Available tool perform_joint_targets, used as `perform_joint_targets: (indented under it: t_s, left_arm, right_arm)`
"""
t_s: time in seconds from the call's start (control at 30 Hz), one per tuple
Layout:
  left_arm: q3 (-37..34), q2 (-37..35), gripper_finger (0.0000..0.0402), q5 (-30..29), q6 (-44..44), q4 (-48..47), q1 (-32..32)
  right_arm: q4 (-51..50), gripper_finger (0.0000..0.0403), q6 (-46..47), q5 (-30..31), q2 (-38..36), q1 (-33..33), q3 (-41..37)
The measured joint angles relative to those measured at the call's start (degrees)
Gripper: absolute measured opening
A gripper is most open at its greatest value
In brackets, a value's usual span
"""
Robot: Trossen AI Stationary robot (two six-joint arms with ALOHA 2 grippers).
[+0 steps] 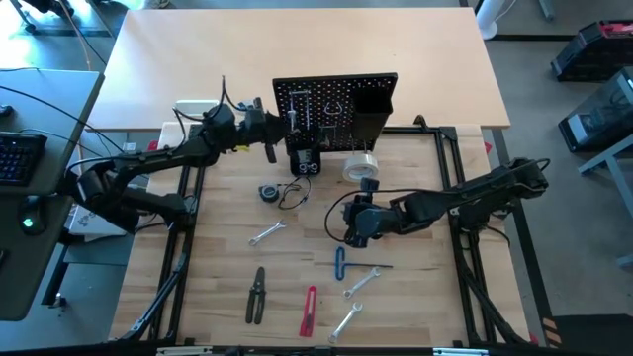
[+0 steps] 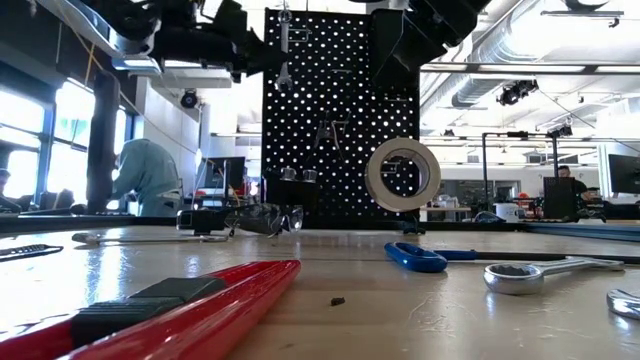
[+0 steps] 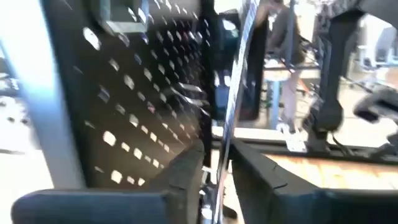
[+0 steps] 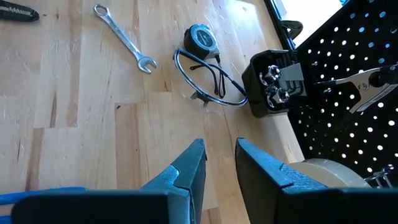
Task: Hang tools onto peg board
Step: Hang the middle left wrench on the pegboard, then hang the top left wrench on the pegboard
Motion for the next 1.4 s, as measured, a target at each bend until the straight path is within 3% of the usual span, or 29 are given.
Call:
perform_joint_targets:
  t_s: [0.27, 0.57, 0.8, 1.07, 1.2, 1.4]
  left_arm:
    - [0.1, -5.0, 0.0148, -0.9, 0.6, -7.7, 1.6]
    - [0.0, -13.5, 0.0182, -2.7, 2.6, -21.5, 1.7]
    - [0.0, -19.9, 0.0184, -2.6, 2.6, -39.0, 0.4]
    - [-0.6, -24.7, 0.0184, -2.5, -0.1, -59.7, -6.9]
    - [-4.6, -26.3, 0.0184, -2.5, -5.2, -61.2, -13.4]
    - [-12.7, -26.5, 0.0184, -6.0, -14.4, -60.7, -23.0]
  right_arm:
    - [-3.3, 0.0082, 1.1, -3.5, 0.0, 0.0, 0.0]
    - [-3.4, 0.0082, 1.1, -13.2, 0.1, 0.0, -0.2]
    - [12.8, 0.0082, 1.0, -21.5, 0.2, 0.0, -9.8]
    - [39.3, 0.0082, 1.0, -23.6, 0.2, 0.0, -23.8]
    - [50.4, 0.0082, -0.6, -23.7, 0.2, -0.5, -27.9]
    - [55.0, 0.0082, -3.2, -24.2, 1.6, -1.9, -28.2]
